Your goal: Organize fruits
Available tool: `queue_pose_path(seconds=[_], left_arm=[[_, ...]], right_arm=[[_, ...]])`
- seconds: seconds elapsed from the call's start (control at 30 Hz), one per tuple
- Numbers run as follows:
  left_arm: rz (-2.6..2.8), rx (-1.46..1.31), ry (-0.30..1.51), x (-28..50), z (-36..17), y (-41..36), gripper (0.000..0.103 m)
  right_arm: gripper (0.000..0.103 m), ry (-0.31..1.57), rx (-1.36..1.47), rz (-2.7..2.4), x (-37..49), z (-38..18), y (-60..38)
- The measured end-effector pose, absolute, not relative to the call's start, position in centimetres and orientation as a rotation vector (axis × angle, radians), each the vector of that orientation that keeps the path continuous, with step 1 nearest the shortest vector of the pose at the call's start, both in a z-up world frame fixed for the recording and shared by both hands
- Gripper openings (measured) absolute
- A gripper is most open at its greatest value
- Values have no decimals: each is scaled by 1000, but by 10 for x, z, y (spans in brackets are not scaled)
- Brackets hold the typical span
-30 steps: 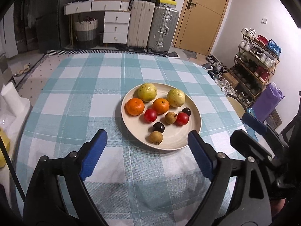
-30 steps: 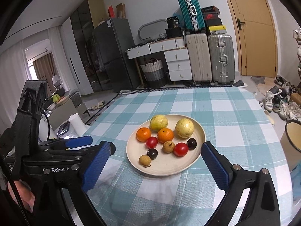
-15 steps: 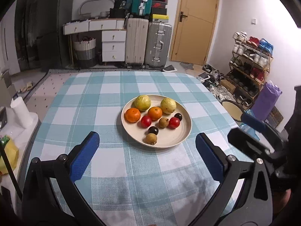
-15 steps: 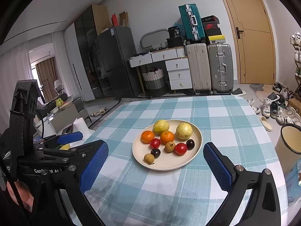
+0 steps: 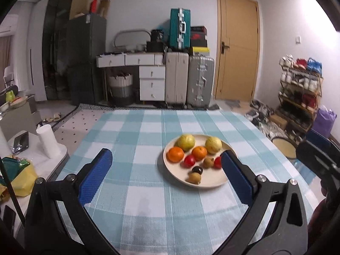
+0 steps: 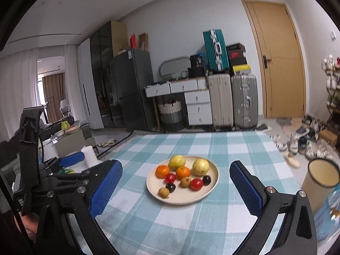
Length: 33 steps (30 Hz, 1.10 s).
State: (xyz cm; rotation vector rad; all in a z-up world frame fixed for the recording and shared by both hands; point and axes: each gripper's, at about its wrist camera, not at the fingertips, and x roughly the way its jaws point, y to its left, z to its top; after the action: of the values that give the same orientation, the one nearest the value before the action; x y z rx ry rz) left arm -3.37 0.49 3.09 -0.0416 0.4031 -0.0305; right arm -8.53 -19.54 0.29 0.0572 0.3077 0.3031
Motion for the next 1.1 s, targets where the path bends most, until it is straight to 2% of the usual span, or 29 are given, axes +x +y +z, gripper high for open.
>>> queue_pose_path(seconds=[0.53, 1.1], left_arm=[[62, -8, 235, -42, 4, 17, 102], [57, 10, 244, -22, -27, 11, 102]], right_arm=[[103, 308, -14, 255, -73, -37, -190], [103, 355, -19, 194, -49, -72, -196]])
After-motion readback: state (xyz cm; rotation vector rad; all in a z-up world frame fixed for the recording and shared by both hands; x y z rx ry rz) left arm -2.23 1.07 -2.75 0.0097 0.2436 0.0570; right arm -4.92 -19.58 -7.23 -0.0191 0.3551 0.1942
